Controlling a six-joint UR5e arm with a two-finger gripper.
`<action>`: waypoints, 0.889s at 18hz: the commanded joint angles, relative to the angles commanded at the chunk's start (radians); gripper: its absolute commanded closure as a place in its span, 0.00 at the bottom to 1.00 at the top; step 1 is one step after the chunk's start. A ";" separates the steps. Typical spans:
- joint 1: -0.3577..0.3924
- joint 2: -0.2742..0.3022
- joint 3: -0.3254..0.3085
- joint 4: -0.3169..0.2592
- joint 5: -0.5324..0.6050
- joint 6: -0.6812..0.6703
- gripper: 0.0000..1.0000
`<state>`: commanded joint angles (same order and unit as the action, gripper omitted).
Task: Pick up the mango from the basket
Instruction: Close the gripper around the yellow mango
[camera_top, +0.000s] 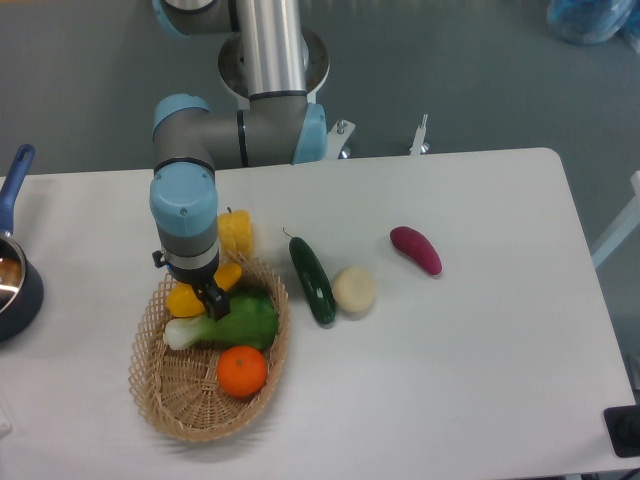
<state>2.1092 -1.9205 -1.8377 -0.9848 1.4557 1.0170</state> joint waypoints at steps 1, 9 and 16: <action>0.000 0.000 0.000 0.000 0.000 0.000 0.34; 0.002 0.008 0.005 0.000 0.002 0.002 0.69; 0.023 0.069 0.067 -0.006 -0.040 0.008 0.69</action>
<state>2.1322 -1.8517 -1.7703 -0.9910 1.4161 1.0247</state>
